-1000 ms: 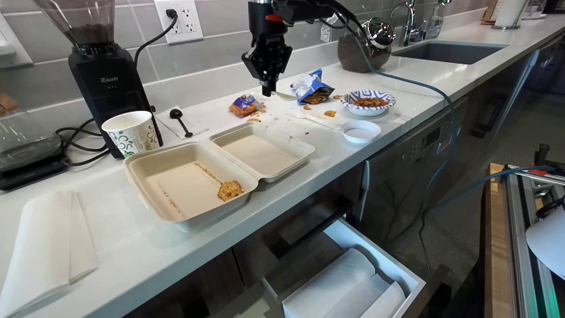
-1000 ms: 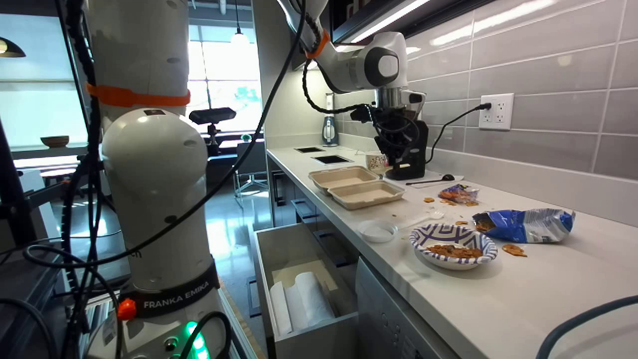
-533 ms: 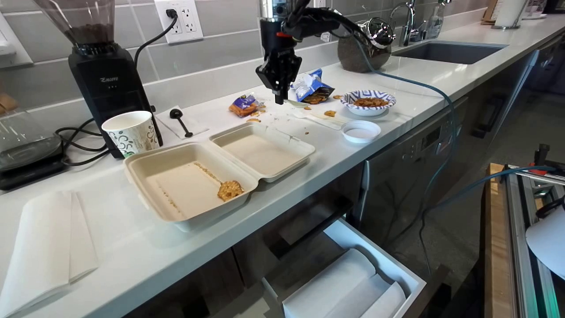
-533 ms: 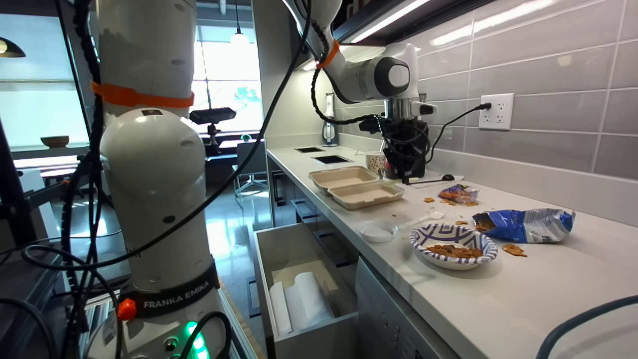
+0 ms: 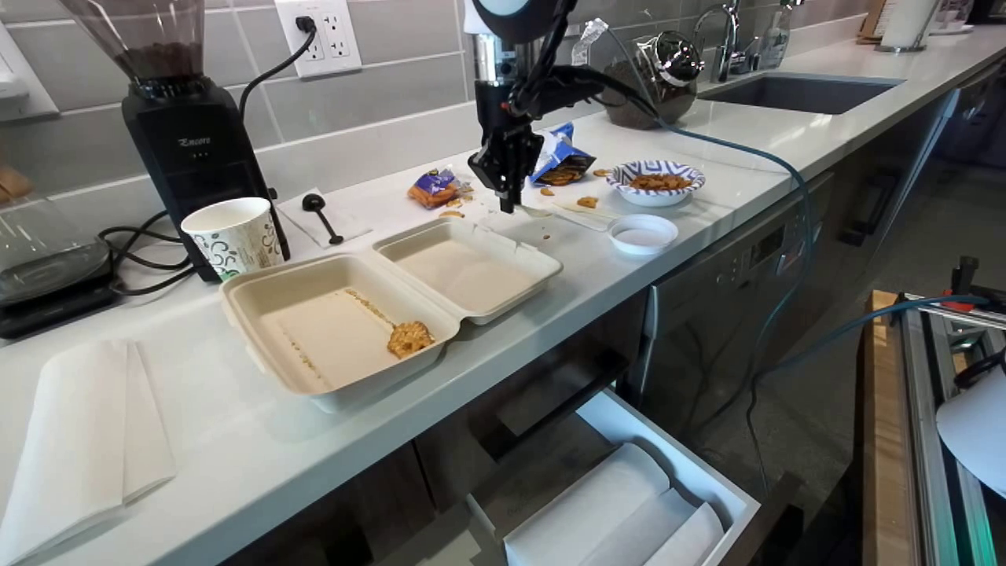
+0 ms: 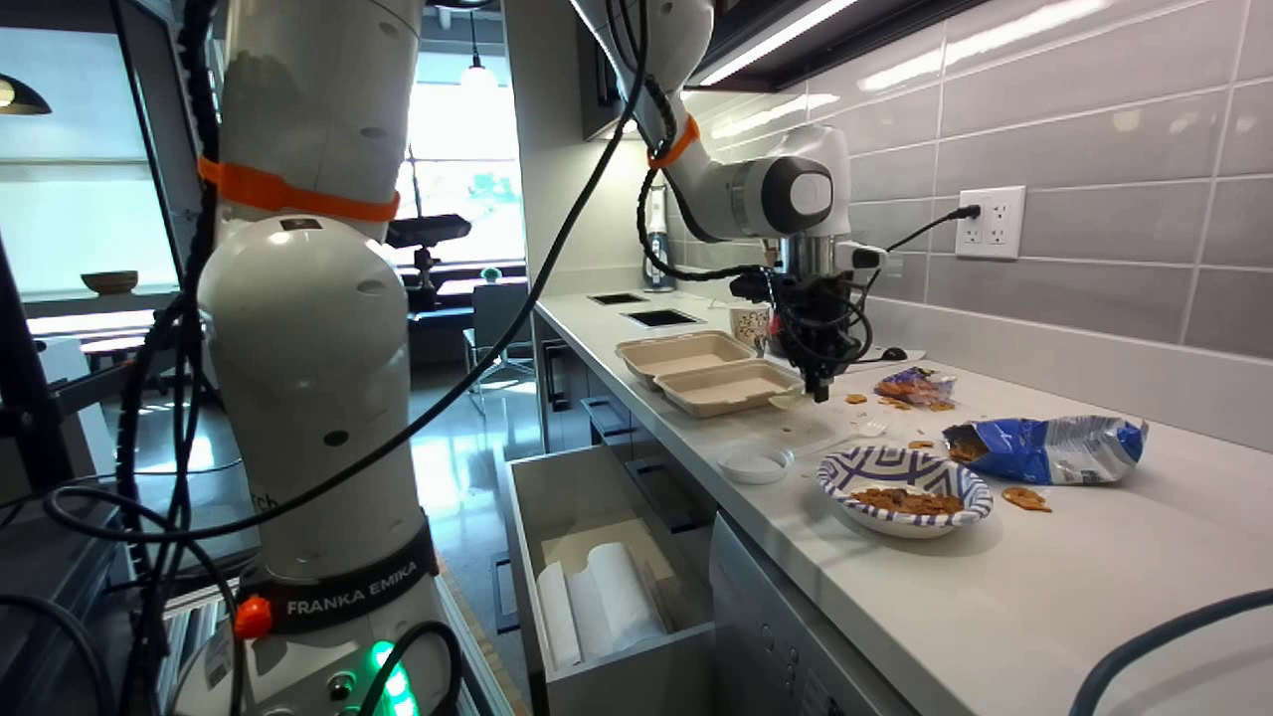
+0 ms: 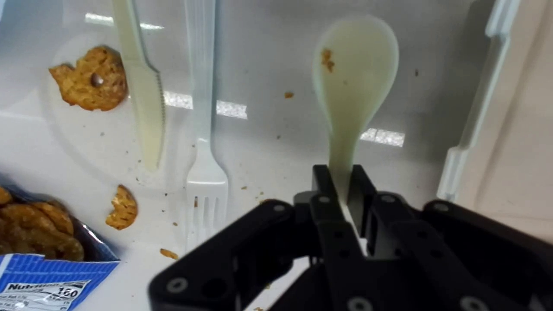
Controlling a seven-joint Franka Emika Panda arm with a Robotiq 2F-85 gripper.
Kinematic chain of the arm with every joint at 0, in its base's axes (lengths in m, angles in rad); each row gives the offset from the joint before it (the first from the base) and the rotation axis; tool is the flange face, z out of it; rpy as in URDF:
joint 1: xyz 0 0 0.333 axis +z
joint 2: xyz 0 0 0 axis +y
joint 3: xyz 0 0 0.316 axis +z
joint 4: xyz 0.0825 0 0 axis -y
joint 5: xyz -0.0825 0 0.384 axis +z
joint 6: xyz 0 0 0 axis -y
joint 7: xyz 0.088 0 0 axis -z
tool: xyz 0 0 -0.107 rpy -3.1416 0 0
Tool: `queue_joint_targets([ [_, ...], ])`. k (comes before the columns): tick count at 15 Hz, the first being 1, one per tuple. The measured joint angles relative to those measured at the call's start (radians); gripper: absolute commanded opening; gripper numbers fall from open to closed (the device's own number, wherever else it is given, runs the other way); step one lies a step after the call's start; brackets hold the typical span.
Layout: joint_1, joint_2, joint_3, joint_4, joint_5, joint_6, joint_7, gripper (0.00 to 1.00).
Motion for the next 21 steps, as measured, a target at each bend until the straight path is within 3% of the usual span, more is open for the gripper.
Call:
queue_joint_targets([
  [3, 0.0, 0.019, -0.003, 0.001, -0.003, 0.023, 0.0, 0.07],
  [4, 0.0, 0.024, -0.004, 0.002, -0.004, 0.024, 0.0, 0.16],
  [5, 0.0, 0.027, -0.005, 0.003, -0.005, 0.025, 0.0, 0.39],
  [8, 0.0, 0.032, -0.007, 0.006, -0.009, 0.025, 0.001, 0.48],
  [14, 0.0, 0.032, -0.009, 0.013, -0.012, 0.026, 0.001, 0.95],
  [16, 0.0, 0.031, -0.009, 0.013, -0.012, 0.026, 0.001, 1.0],
  [21, 0.006, -0.005, -0.009, 0.012, -0.012, 0.026, 0.016, 1.0],
])
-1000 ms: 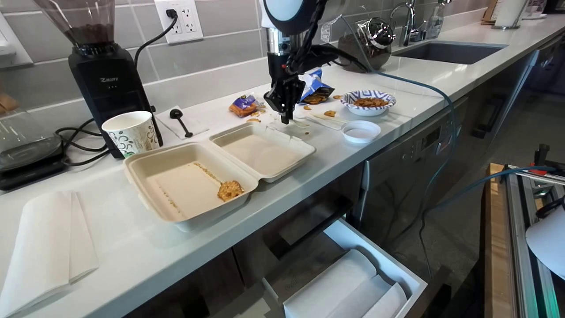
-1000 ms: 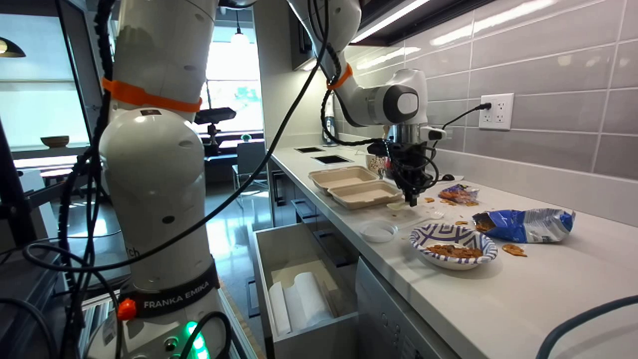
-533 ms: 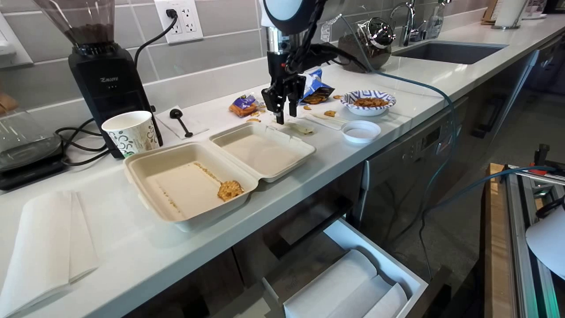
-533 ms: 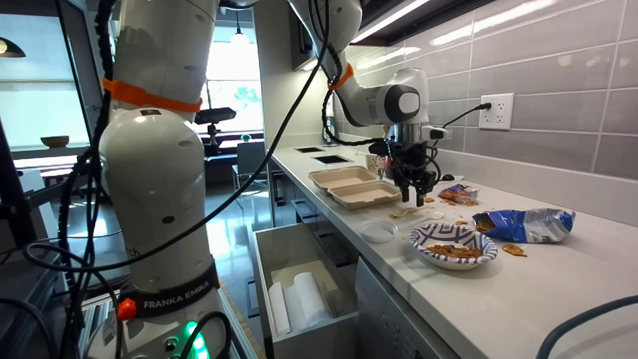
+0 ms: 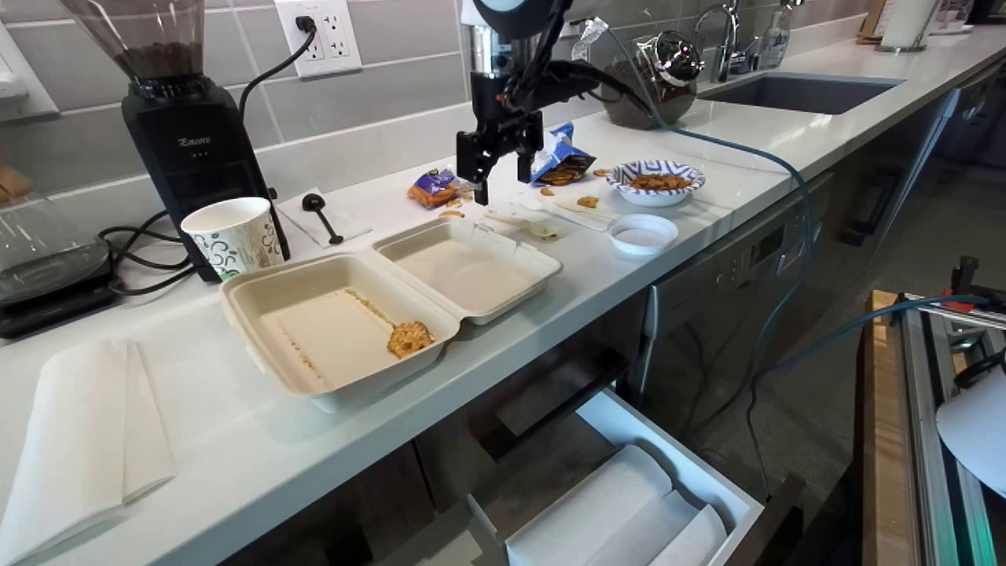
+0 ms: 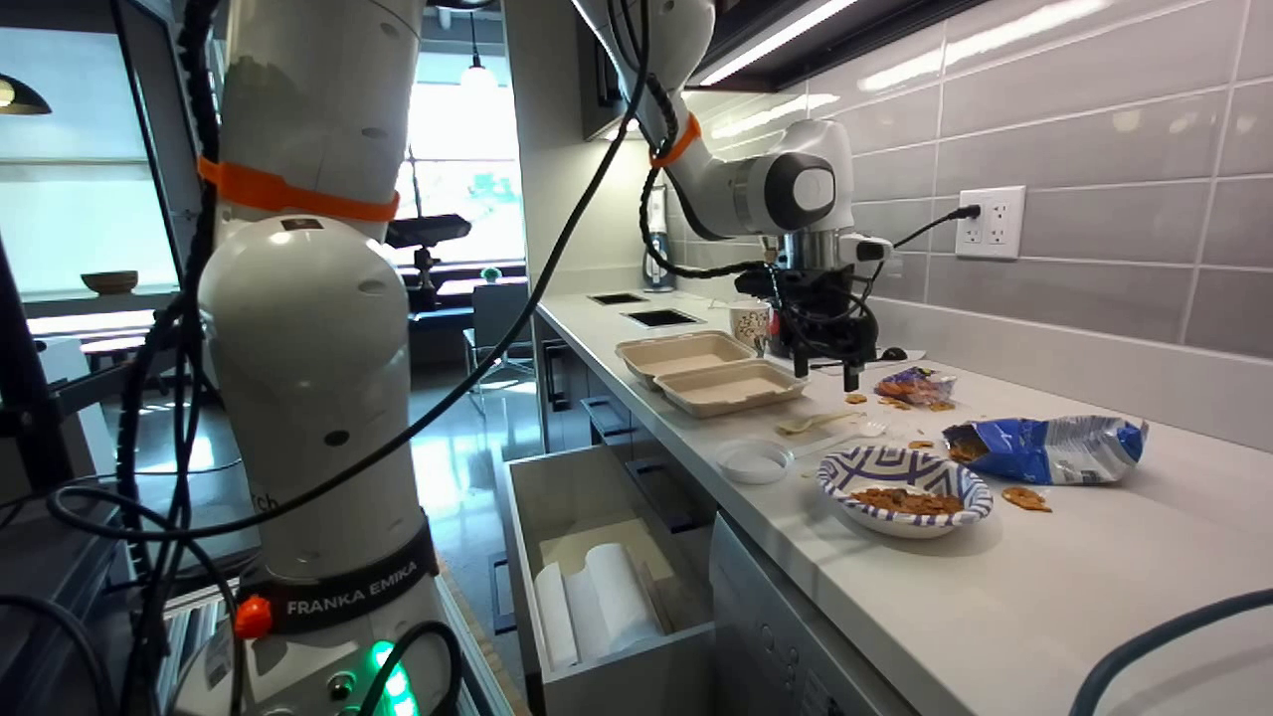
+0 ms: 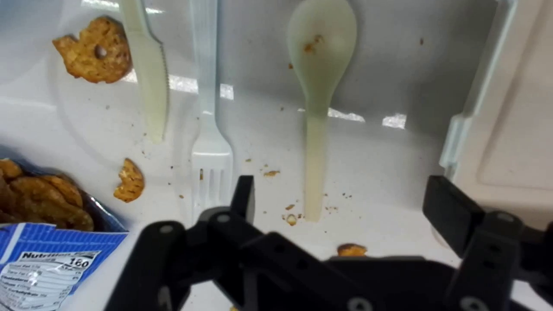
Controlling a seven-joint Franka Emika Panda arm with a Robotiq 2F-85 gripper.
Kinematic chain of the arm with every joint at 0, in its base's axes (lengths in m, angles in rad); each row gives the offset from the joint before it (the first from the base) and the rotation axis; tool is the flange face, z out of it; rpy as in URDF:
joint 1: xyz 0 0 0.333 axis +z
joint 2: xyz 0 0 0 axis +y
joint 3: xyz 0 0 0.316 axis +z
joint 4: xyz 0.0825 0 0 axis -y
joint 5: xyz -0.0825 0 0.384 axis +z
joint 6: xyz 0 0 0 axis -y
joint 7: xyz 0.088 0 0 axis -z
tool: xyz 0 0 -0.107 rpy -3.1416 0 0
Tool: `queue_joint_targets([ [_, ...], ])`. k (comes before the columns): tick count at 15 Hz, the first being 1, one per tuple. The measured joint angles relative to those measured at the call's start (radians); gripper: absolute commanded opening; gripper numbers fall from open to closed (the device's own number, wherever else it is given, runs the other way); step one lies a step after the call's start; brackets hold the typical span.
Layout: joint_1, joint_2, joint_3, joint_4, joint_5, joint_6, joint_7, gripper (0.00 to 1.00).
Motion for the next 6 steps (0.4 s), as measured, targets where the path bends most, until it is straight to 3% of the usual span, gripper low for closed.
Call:
queue_joint_targets([
  [6, 0.017, -0.099, 0.002, -0.023, -0.013, 0.0, 0.037, 1.0],
])
